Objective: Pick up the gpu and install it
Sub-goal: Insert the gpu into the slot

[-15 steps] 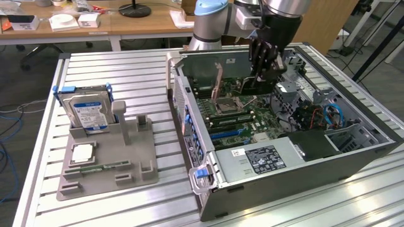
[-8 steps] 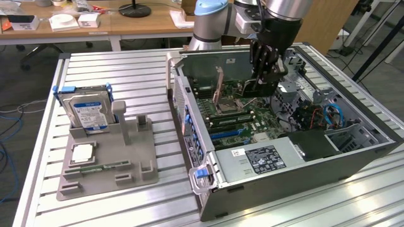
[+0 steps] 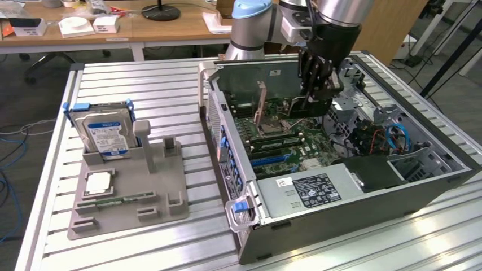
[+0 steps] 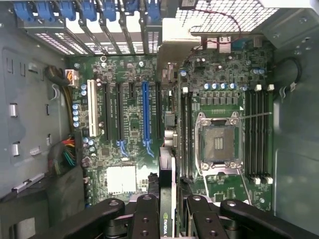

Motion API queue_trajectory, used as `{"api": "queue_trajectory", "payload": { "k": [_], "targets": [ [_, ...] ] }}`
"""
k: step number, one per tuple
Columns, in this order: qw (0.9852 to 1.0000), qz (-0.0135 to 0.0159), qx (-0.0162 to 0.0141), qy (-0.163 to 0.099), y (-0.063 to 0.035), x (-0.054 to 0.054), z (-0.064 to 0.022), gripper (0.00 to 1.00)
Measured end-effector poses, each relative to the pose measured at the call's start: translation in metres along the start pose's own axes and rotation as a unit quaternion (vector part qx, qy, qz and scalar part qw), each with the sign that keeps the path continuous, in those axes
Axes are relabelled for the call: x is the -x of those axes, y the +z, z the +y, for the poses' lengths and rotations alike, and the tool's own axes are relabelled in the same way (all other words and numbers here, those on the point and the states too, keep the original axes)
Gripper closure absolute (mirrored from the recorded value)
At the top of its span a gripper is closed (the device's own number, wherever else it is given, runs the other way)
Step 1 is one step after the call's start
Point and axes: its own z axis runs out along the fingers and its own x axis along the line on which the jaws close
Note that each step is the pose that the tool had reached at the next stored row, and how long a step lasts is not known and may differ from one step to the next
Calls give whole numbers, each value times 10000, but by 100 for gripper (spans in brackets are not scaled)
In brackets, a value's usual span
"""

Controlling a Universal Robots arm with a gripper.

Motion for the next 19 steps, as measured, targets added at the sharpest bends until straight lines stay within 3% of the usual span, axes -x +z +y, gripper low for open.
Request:
{"api": "queue_trajectory", "payload": {
  "k": [14, 19],
  "targets": [
    [10000, -2, -9, 15, 226, -95, 247, 74],
    [10000, -1, -9, 20, 263, -126, 260, 74]
  ]
}}
